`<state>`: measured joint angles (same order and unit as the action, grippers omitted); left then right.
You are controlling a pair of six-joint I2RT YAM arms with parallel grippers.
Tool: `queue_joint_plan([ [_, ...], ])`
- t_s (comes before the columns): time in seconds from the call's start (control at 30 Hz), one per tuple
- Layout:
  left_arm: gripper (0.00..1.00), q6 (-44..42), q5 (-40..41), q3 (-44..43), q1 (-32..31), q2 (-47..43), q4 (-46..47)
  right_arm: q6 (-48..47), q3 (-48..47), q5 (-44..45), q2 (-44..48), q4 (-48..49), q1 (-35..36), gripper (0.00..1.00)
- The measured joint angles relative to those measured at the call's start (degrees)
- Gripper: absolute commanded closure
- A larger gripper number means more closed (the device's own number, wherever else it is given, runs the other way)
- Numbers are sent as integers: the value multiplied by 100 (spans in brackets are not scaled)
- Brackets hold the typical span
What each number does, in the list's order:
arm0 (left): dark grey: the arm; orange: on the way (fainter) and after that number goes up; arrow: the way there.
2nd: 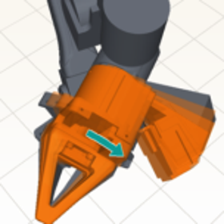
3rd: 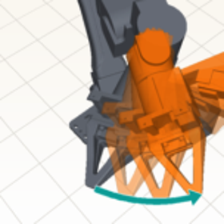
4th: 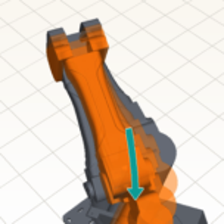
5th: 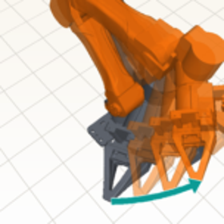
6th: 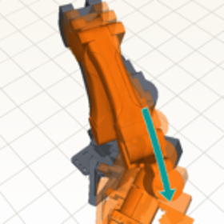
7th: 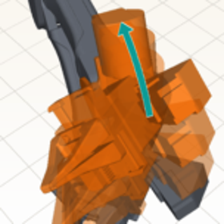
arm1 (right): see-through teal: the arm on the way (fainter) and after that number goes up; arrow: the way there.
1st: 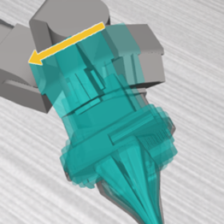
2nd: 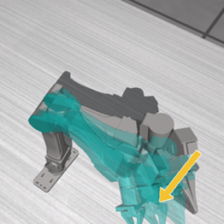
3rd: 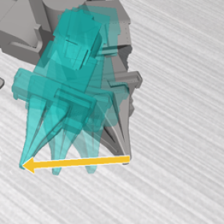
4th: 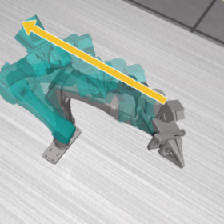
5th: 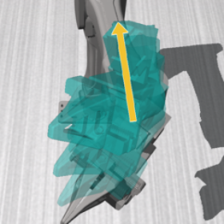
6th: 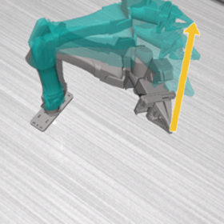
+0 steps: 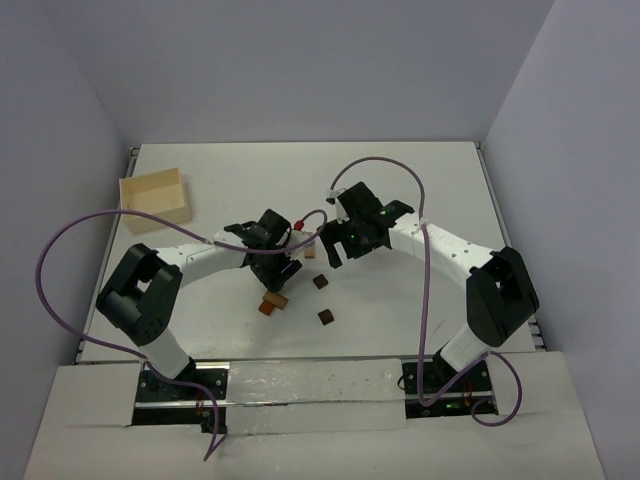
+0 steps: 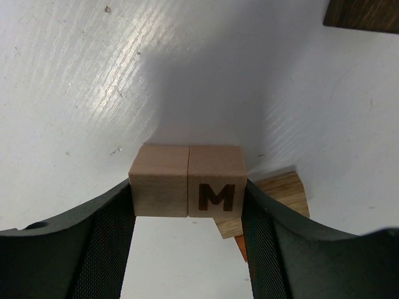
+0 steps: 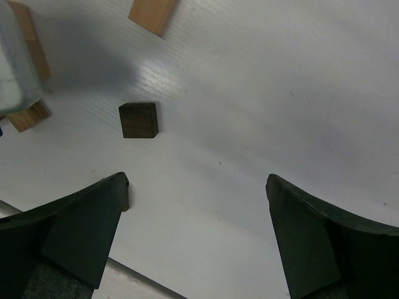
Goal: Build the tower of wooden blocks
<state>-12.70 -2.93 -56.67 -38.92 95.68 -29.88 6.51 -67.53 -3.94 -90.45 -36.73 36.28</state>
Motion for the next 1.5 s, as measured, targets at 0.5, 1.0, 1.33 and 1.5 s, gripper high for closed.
queue_joint_plan([
  [0.5,100,-2022,-733,-1977,-1,92,-1283,19,0,-325,399,-45,-1154,0],
  [1.0,99,-3479,-931,-3978,7,1927,-2107,-280,-299,-742,421,-493,-2242,0],
  [1.33,98,-3755,-928,-4221,50,2350,-2226,-370,-341,-977,419,-539,-2386,0],
  [1.5,98,-3820,-923,-4336,50,2524,-2272,-409,-341,-1067,417,-557,-2420,0],
])
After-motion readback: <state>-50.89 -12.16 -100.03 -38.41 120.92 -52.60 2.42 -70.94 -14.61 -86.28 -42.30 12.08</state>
